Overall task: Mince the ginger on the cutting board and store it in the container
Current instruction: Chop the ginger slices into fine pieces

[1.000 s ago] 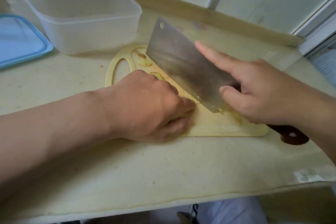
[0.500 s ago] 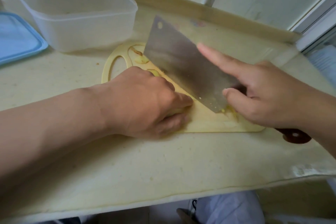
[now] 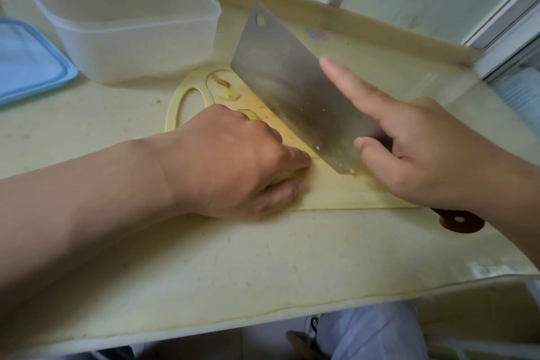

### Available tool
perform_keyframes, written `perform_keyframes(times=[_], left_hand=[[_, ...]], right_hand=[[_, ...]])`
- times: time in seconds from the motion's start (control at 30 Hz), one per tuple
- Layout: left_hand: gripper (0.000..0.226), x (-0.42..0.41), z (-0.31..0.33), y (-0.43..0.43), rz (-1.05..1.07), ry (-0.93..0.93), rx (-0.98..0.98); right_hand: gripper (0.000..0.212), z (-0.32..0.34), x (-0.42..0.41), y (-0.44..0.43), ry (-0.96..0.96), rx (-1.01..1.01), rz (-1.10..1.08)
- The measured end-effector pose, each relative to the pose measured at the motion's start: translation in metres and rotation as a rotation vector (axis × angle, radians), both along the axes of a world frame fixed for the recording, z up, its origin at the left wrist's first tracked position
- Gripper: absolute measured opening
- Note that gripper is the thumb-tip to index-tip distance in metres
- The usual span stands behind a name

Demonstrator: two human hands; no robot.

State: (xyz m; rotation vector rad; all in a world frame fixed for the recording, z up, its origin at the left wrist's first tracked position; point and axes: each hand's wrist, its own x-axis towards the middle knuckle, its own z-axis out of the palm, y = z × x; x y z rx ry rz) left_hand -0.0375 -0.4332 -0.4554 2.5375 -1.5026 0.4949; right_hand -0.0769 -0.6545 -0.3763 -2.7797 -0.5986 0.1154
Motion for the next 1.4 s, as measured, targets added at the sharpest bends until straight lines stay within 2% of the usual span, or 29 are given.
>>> perform_keyframes(times=[0.23,0.5,0.97,1.4], left_hand=[[0.067,0.001,0.001,0.0,-0.01,0.025,-0.047],[0.053,0.003,0.004,0.002,-0.02,0.029,-0.033],[0.065,0.001,0.002,0.002,0.012,0.023,-0.033],[0.063,0.001,0.004,0.002,-0.009,0.072,-0.051]], right_hand=[[0.089,0.006,0.026,0.019,0.025,-0.121,0.023],[0.09,0.006,0.034,0.028,0.048,-0.074,-0.043],[0.093,0.02,0.01,0.004,0.206,-0.054,-0.136],[0.096,0.036,0.014,0.015,0.227,-0.201,-0.138]])
